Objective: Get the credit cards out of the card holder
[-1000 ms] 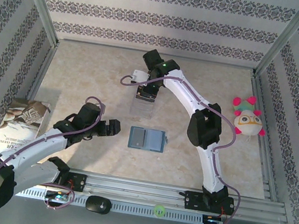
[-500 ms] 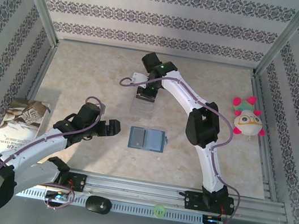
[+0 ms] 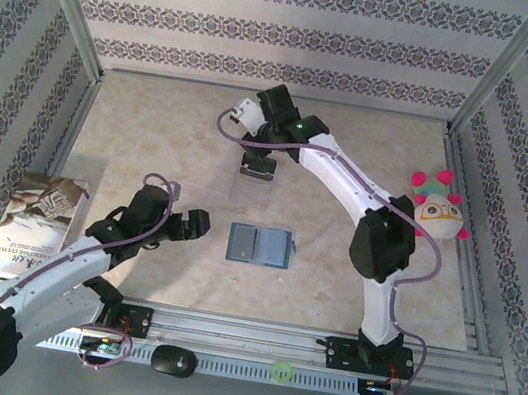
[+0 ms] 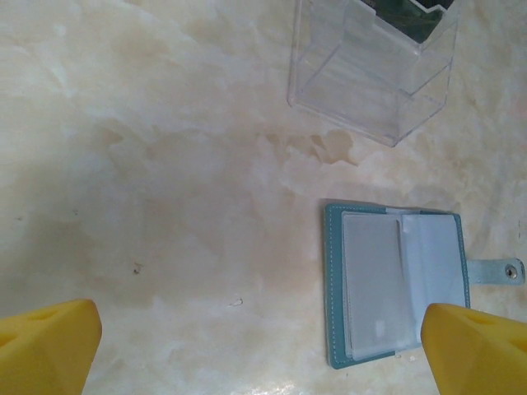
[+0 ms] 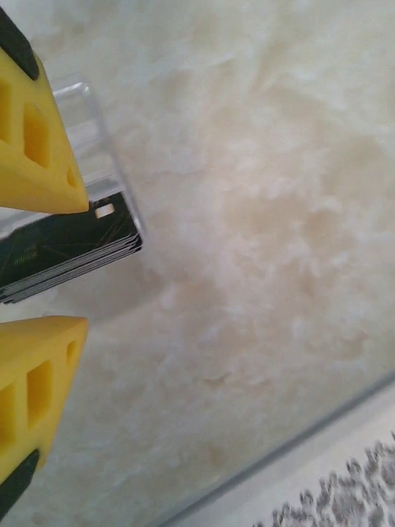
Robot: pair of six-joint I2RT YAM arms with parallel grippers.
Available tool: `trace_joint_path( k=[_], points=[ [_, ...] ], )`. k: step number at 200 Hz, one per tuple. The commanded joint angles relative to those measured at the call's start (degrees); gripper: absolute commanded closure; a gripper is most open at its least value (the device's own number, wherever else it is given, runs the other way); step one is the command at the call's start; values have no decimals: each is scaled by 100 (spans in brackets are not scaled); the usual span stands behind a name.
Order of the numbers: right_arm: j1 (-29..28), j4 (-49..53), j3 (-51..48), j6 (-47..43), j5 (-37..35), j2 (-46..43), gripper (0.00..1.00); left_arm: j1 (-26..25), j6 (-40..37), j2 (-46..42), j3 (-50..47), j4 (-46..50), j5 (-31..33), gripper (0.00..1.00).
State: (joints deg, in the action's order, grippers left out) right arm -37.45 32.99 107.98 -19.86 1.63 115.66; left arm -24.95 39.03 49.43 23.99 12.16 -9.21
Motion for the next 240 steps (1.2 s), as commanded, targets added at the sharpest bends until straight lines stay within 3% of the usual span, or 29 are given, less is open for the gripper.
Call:
trace_joint_path(
  k=[1,25,59,84,155,240],
  points=[
    [-117,-619,-839,2276,-548,-462,61,91,176,-193,-164,-390,185,0],
    [-320,-491,-1906,3262,-518,-906,62,100,175,-221,-175,-340,208,0],
    [-1023,-57,-3092,3351,-729,-1344,61,96,224,-164,-326,-543,39,0],
    [-1658,-22,-3656,3331,-748,-1460,61,103,346,-85,-528,-802,-130,6],
    [-2339,94,-3641,3186,-1199,-939,59,103,409,-221,-727,-736,-256,4],
    [-2372,-80,-3656,3068,-1119,-489,59,110,388,-229,-746,-751,-273,4]
  ],
)
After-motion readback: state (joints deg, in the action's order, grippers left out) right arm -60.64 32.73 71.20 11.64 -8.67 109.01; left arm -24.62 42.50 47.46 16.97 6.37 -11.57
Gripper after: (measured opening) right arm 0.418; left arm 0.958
